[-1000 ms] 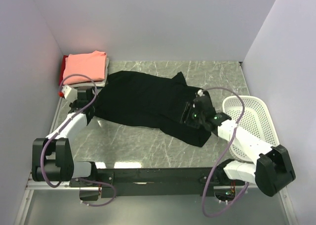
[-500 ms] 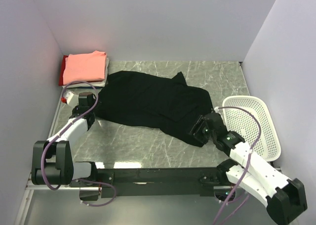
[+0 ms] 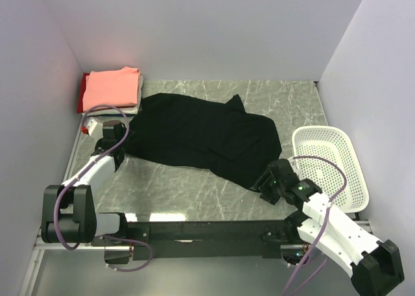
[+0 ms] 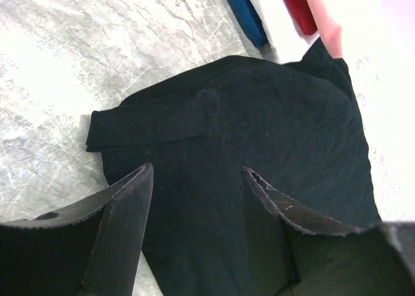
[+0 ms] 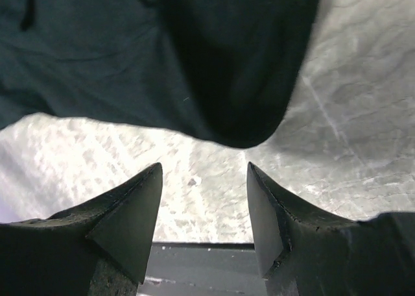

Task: Fold and stack the t-shirts
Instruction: Fold the tshirt

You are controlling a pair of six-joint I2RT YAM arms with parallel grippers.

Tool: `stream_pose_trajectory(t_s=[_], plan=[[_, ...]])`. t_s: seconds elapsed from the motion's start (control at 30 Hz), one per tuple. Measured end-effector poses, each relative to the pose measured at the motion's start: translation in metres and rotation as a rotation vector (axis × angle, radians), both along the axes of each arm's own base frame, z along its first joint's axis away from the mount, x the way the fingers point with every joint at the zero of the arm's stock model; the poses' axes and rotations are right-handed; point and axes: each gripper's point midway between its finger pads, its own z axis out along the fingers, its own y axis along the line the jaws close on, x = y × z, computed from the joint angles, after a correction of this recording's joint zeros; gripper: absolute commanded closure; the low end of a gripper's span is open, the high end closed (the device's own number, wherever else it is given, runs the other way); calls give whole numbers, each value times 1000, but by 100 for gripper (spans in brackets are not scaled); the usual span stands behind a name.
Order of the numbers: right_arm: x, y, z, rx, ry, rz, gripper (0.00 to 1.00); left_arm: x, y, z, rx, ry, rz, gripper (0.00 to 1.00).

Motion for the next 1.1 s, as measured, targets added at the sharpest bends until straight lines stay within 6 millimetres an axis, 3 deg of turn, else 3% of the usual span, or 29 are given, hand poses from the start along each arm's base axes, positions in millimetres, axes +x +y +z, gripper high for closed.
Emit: stream_pose_trajectory(t_s=[0.17,0.27,0.3,0.33,0.4,0.5,0.63,0.73,0.83,1.1], plan=[[2,-11,-15,-76,51,-50,39,1,-1,0,-4,-2,-6,39],[5,-20,-23,-143,78,-71,47,1,-1,0,-3,-2,-6,39],[7,-22,-24,-162,80,-78,51,1,-1,0,-3,-2,-6,39],[10,-24,-24,-177,75,-82,66,0,-1,0,-3,-2,-6,39],[18,-25,-20,-203,57,-81,84,0,-1,0,-3,-2,-6,39],[32,-26,-12,-236,21,-68,100,0,-1,0,-1,1,-6,39],[47,-29,11,-277,-37,-60,100,-1,0,1,2,0,-4,39],[57,-33,40,-281,-119,-70,100,-1,0,5,4,-11,-1,39],[58,-44,62,-277,-181,-95,100,-1,1,7,4,-16,0,39],[38,-73,74,-301,-191,-141,97,-7,0,3,1,-11,2,39]])
